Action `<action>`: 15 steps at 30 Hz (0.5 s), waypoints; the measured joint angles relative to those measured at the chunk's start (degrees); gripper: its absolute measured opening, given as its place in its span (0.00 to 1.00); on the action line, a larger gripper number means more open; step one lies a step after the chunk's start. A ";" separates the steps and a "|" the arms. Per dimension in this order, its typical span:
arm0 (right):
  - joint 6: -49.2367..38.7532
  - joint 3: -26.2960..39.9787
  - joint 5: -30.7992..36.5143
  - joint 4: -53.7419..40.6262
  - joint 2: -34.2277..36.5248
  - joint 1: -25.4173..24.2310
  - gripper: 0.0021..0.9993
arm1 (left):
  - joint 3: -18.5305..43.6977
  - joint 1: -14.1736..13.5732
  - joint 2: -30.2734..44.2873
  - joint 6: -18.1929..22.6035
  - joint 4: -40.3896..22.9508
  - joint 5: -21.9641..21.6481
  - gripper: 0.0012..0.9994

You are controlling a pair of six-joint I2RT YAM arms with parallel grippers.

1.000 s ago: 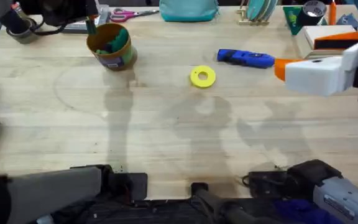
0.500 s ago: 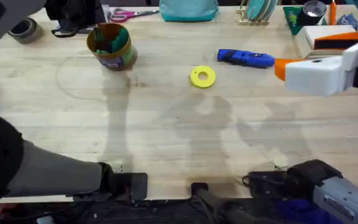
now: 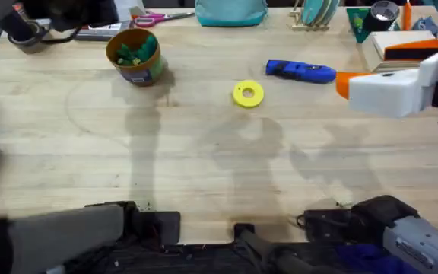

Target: Pick up the gripper from the table and insert it into the empty holder that is missing its gripper. Then pick up a screw, insert it into the mounting hole, and use the screwdriver to tighten it. Finally, clean up the table by picking up the vegetable and placing it into the bucket.

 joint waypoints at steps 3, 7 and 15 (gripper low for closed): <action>0.00 0.00 0.00 0.00 0.00 0.00 1.00 | 0.02 -0.12 -4.01 0.00 -4.74 1.51 0.99; 0.00 0.00 0.00 0.00 0.00 0.00 1.00 | 0.02 -1.59 -6.96 0.00 -11.88 2.46 0.99; -0.01 0.00 0.00 -0.67 0.00 -0.02 1.00 | 0.02 -9.45 -7.52 1.72 -20.51 3.60 0.99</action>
